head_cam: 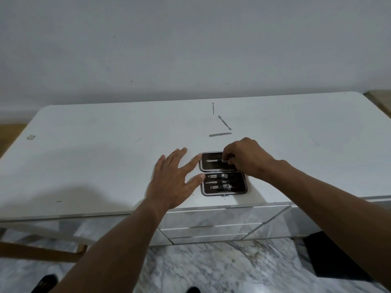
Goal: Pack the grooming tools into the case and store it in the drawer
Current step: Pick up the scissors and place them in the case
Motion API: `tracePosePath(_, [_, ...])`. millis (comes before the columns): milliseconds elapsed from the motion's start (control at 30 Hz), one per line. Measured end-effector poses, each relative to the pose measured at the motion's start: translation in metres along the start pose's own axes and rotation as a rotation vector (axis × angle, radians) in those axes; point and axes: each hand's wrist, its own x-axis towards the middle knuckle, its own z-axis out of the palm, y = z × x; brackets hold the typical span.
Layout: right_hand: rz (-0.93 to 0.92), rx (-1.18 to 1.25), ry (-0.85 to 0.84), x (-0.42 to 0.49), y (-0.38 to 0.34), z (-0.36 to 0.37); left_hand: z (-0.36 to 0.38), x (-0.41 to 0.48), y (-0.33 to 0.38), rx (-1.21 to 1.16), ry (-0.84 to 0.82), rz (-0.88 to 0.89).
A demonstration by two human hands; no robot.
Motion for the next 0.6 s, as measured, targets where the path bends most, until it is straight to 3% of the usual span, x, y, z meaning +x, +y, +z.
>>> tracePosePath(600, [-0.015,-0.01,-0.013,0.0021,-0.0019,0.0001,-0.0004,-0.0004,0.0013,-0.03,0.007,-0.007])
